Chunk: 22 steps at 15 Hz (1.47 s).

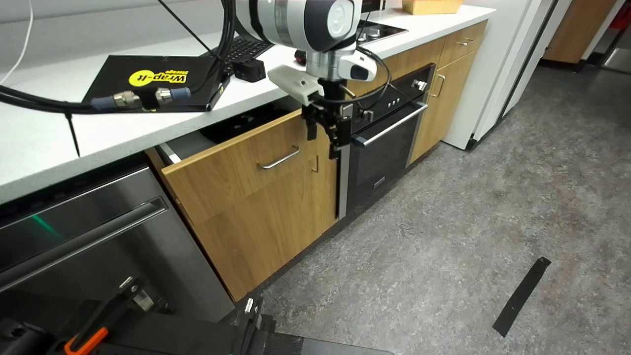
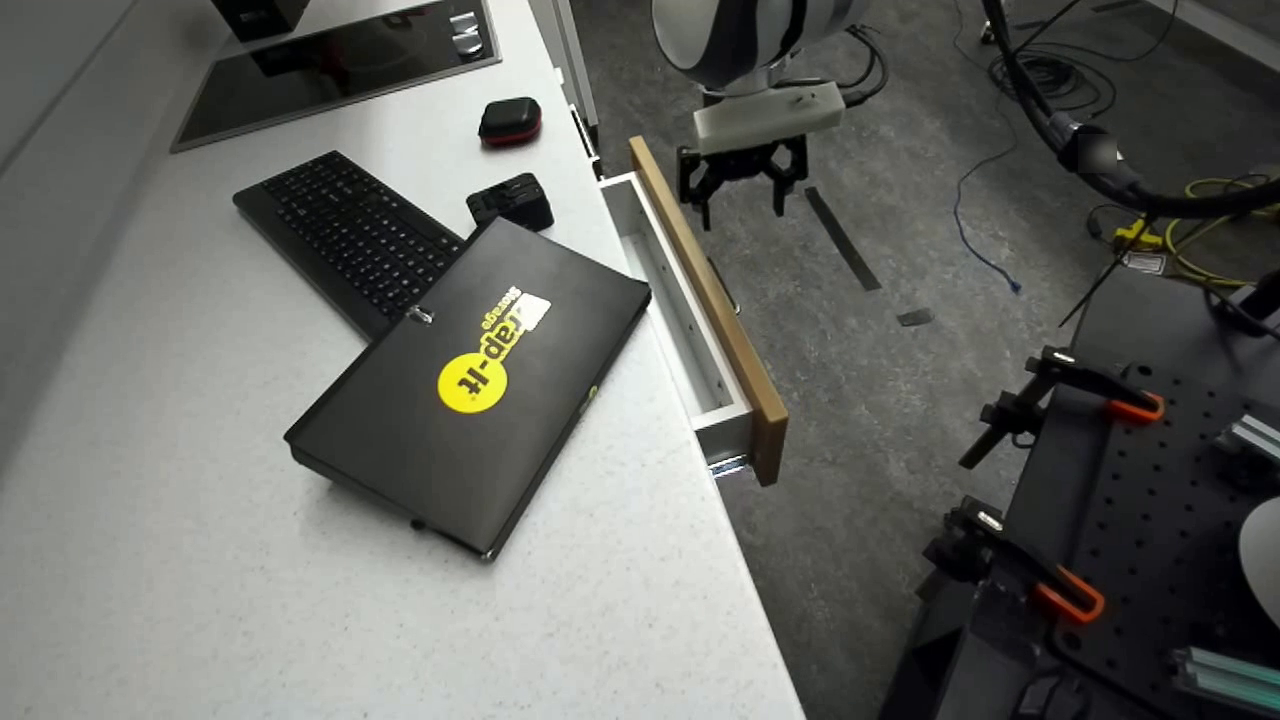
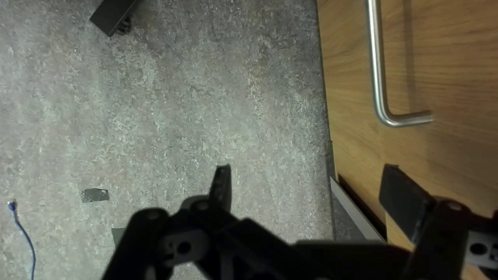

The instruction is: Close the open drawer under the keyboard

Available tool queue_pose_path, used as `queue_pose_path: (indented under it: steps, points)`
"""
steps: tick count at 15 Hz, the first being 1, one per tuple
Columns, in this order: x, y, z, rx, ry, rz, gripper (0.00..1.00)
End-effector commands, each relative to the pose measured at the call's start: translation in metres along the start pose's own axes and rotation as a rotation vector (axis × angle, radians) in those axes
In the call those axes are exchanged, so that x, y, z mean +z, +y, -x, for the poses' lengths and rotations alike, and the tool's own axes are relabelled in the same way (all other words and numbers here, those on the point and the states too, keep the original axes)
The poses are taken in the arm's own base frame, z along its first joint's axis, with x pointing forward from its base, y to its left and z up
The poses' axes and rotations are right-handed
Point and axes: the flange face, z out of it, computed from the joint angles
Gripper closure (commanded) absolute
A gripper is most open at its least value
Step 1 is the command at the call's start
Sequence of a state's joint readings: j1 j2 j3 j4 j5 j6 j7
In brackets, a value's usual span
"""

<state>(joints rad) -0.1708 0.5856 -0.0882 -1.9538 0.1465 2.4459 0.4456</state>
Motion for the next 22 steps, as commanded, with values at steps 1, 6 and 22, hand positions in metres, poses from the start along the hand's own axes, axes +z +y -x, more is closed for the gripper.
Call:
queue_pose_path:
  steps: [1, 6, 22]
  points:
    - [-0.001, 0.0, -0.001, -0.001, 0.0, 0.0, 0.0]
    - [0.01, -0.003, -0.01, 0.009, -0.033, -0.008, 0.0]
    - [0.025, -0.081, 0.01, -0.128, -0.103, -0.097, 0.0]
